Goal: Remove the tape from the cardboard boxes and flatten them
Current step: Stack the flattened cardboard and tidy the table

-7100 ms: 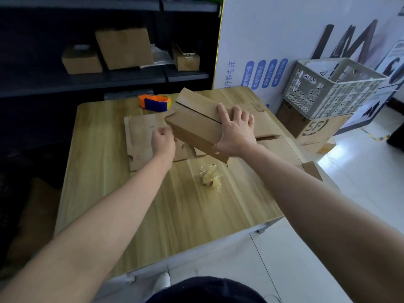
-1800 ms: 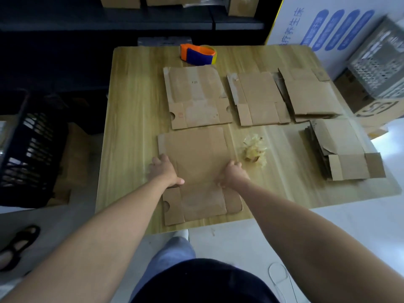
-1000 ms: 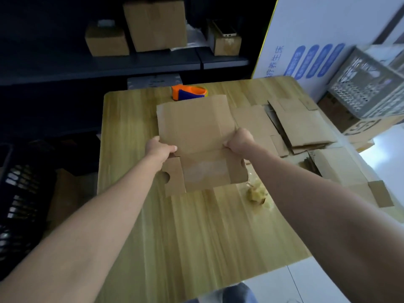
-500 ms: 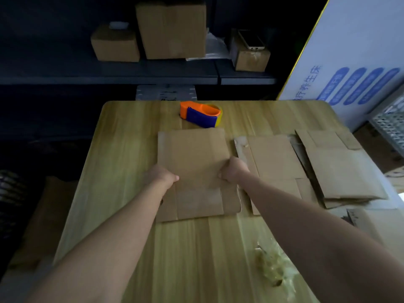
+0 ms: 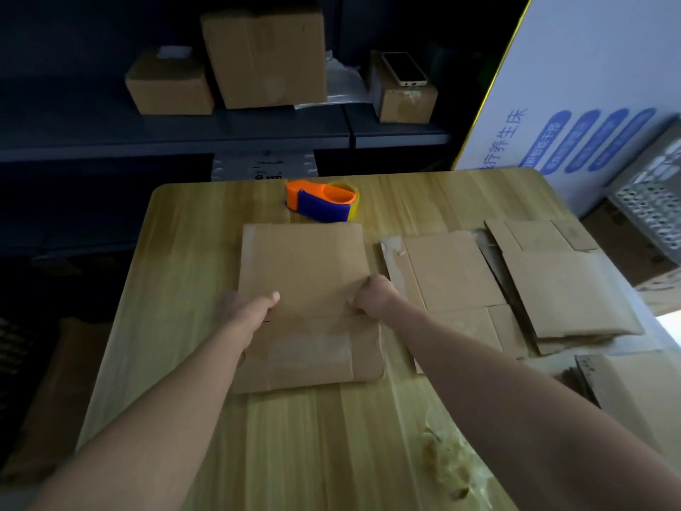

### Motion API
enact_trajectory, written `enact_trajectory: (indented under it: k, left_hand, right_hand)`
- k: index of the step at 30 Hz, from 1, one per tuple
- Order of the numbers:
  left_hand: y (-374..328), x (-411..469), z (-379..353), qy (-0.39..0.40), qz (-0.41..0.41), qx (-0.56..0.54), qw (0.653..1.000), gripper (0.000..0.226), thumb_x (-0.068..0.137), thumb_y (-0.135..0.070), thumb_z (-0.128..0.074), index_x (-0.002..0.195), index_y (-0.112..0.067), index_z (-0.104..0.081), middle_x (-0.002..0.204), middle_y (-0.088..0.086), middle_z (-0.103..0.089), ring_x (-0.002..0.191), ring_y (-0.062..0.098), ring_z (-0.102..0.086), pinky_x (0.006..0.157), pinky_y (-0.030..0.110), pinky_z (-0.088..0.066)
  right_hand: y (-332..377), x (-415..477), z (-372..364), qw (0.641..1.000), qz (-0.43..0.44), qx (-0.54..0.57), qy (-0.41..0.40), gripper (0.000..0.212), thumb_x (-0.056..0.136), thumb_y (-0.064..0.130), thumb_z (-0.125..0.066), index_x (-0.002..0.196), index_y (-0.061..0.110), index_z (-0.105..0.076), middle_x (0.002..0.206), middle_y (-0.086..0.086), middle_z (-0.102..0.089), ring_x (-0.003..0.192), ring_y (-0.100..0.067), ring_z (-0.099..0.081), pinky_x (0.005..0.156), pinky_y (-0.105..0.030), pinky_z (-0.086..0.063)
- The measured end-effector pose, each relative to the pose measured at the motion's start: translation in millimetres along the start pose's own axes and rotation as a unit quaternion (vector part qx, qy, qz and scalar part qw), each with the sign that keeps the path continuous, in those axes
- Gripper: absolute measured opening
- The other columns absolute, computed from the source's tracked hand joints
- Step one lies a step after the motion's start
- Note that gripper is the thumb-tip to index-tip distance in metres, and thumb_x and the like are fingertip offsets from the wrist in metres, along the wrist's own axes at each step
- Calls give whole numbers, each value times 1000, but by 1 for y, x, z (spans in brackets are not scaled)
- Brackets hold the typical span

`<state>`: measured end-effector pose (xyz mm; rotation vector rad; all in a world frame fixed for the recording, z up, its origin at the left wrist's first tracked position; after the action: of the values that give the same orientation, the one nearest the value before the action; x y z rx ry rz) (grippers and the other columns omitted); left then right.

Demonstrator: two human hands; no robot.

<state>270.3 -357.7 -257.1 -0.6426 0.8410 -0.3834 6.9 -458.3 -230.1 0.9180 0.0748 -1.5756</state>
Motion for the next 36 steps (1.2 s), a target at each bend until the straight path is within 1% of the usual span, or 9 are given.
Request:
enact_trajectory:
  k: [6, 11, 14, 17, 22, 26, 29, 32, 36]
  left_hand:
    - [-9, -15, 29, -48, -39, -78, 995, 63, 75, -31, -79, 118, 0, -46, 122, 18, -55, 106, 32, -56, 81, 36, -43]
    - [-33, -32, 30, -34, -84, -87, 992, 46, 77, -25, -77, 110, -2, -54, 116, 19, -62, 100, 32, -60, 79, 35, -45]
    - [-42, -40, 18, -12, -94, -79, 992, 51, 77, -29, -77, 113, -2, -54, 116, 15, -61, 96, 29, -58, 79, 35, -44]
    - [-49, -47, 3, 2, -93, -71, 993, 57, 76, -33, -77, 118, -4, -51, 120, 13, -59, 105, 32, -56, 86, 39, -45]
    - [-53, -55, -13, -23, -96, -45, 994, 45, 73, -38, -79, 100, -12, -53, 111, 9, -62, 95, 27, -57, 85, 39, -46]
    - [-47, -63, -19, -47, -82, -51, 994, 41, 72, -38, -79, 94, -18, -52, 99, 3, -58, 87, 25, -55, 78, 37, -44]
    - [-40, -70, -21, -70, -70, -67, 993, 41, 71, -37, -81, 93, -17, -52, 96, 3, -57, 85, 25, -54, 77, 37, -44]
    - [-27, -78, -22, -90, -59, -76, 991, 39, 70, -36, -81, 90, -17, -54, 94, 3, -60, 82, 25, -57, 77, 39, -47]
    - [-10, -89, -18, -99, -53, -99, 989, 36, 72, -30, -81, 92, -15, -55, 95, 6, -62, 76, 24, -59, 72, 37, -47]
  right_hand:
    - [8, -21, 24, 984, 63, 165, -11, 52, 86, 24, -64, 133, 6, -49, 124, -13, -58, 111, -29, -57, 94, -37, -48]
    - [-42, -39, 86, 977, 52, 181, -101, 43, 90, 21, -61, 130, 8, -53, 123, -11, -60, 107, -24, -59, 87, -29, -46]
    - [-87, -43, 118, 978, 16, 155, -137, 45, 90, 23, -62, 131, 7, -53, 125, -12, -59, 112, -25, -56, 86, -27, -42]
    - [-120, -44, 139, 985, -23, 87, -146, 53, 89, 28, -64, 133, 3, -49, 128, -14, -57, 117, -28, -54, 90, -29, -41]
    - [-160, -37, 147, 991, -63, 26, -113, 65, 87, 31, -65, 137, -1, -39, 135, -17, -48, 120, -31, -50, 99, -36, -43]
    - [-172, -25, 143, 995, -68, -7, -79, 66, 85, 30, -67, 136, -1, -38, 135, -17, -47, 121, -30, -49, 97, -34, -43]
    - [-176, -17, 138, 994, -79, -41, -57, 71, 84, 36, -66, 137, 0, -35, 133, -14, -49, 121, -29, -49, 99, -33, -43]
    - [-181, -10, 135, 991, -99, -68, -61, 80, 84, 42, -64, 142, 3, -25, 140, -14, -41, 128, -31, -41, 105, -36, -36]
    - [-187, -5, 129, 987, -124, -55, -82, 94, 77, 42, -72, 145, 8, -16, 143, -15, -33, 131, -33, -32, 106, -43, -32]
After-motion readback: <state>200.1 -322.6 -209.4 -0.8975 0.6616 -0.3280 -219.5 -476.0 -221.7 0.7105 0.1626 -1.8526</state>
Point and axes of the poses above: each hand's wrist, its own x-axis towards the middle knuckle, its own z-axis out of the back of the hand, y = z × x, the point moved 10 cm from there along x, towards the middle knuckle
